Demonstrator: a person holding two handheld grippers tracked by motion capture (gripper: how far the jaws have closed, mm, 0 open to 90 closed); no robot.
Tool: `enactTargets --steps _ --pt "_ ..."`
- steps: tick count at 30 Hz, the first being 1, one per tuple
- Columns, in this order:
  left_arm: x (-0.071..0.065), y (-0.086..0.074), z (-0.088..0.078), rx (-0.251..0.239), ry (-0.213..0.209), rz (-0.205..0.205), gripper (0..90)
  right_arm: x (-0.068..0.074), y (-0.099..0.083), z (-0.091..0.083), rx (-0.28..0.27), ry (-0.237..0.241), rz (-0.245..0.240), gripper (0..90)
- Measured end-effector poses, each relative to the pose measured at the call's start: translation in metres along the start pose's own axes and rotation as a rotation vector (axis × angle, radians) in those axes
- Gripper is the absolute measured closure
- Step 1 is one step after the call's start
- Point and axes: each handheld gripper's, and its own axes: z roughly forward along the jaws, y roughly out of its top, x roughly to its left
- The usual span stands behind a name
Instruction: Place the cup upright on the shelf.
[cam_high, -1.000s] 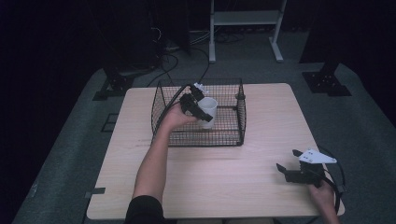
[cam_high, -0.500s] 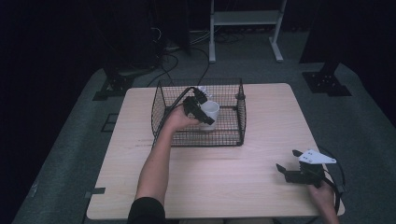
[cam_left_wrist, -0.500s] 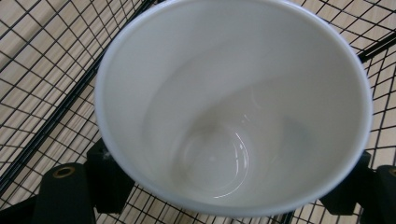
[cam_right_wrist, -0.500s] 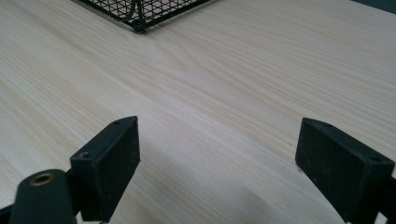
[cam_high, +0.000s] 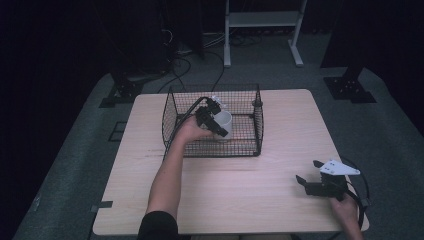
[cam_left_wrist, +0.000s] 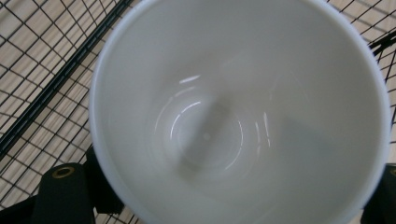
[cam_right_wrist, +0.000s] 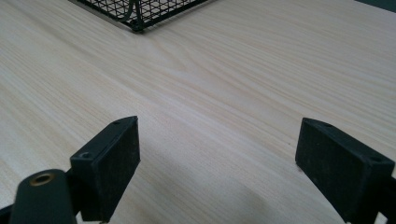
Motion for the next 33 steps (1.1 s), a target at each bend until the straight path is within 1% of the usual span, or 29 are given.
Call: enactTargets --steps 2,4,6,9,14,16,17,18,19,20,21,23,24,26,29,30,32,33 --pt "0.000 -0.001 0.000 0.009 0.003 -0.011 19.1 0.000 0.000 0.000 0.000 -0.002 -0.002 13.1" --pt "0.001 -0.002 0.001 0.022 -0.001 -0.013 17.8 0.000 0.000 0.000 0.000 -0.001 -0.001 13.1" --pt "0.002 -0.003 -0.001 0.020 0.001 -0.015 17.8 0.000 0.000 0.000 0.000 -0.002 -0.002 13.1" --pt "0.002 -0.003 -0.007 -0.004 0.003 -0.014 17.8 0.000 0.000 0.000 0.000 -0.001 0.000 13.1" --pt "0.000 -0.003 -0.011 -0.012 0.004 -0.007 17.7 0.001 0.000 0.000 0.003 -0.003 -0.002 13.1" --pt "-0.001 -0.002 -0.013 -0.017 0.010 -0.010 14.7 0.001 0.000 0.000 0.003 -0.004 -0.003 13.1" --pt "-0.002 -0.002 -0.014 -0.022 0.002 -0.008 12.9 0.001 0.000 0.000 0.003 -0.004 -0.003 13.1" --pt "-0.003 -0.002 -0.015 -0.023 0.004 -0.003 12.0 0.001 0.000 0.000 0.003 -0.005 -0.004 13.1" --pt "-0.004 -0.002 -0.016 -0.030 0.015 0.003 12.0 0.001 0.000 0.000 0.003 -0.005 -0.004 13.1" --pt "-0.005 -0.002 -0.018 -0.044 0.012 -0.004 9.9 0.001 0.000 0.000 0.004 -0.005 -0.004 13.1" --pt "-0.006 -0.002 -0.020 -0.047 0.008 -0.004 9.1 0.001 0.000 0.000 0.003 -0.006 -0.005 13.1" --pt "-0.007 -0.003 -0.024 -0.058 0.029 0.001 7.4 0.001 0.000 0.000 0.003 -0.007 -0.009 13.1" --pt "-0.007 -0.003 -0.026 -0.064 0.026 0.003 6.8 0.001 0.000 0.000 0.003 -0.007 -0.010 13.1" --pt "-0.009 -0.003 -0.031 -0.077 0.034 0.009 6.8 0.001 0.000 0.000 0.003 -0.007 -0.010 13.1" --pt "-0.011 -0.003 -0.035 -0.097 0.034 0.008 6.8 0.001 0.000 0.000 0.003 -0.009 -0.009 13.1" --pt "-0.012 -0.003 -0.037 -0.104 0.039 0.015 6.9 0.001 0.000 0.000 0.002 -0.009 -0.009 13.1" --pt "-0.014 -0.003 -0.039 -0.102 0.050 0.009 7.1 0.001 0.000 0.000 0.004 -0.007 -0.011 13.1" --pt "-0.014 -0.003 -0.040 -0.110 0.047 0.006 7.1 0.001 0.000 0.000 0.005 -0.008 -0.011 13.1"
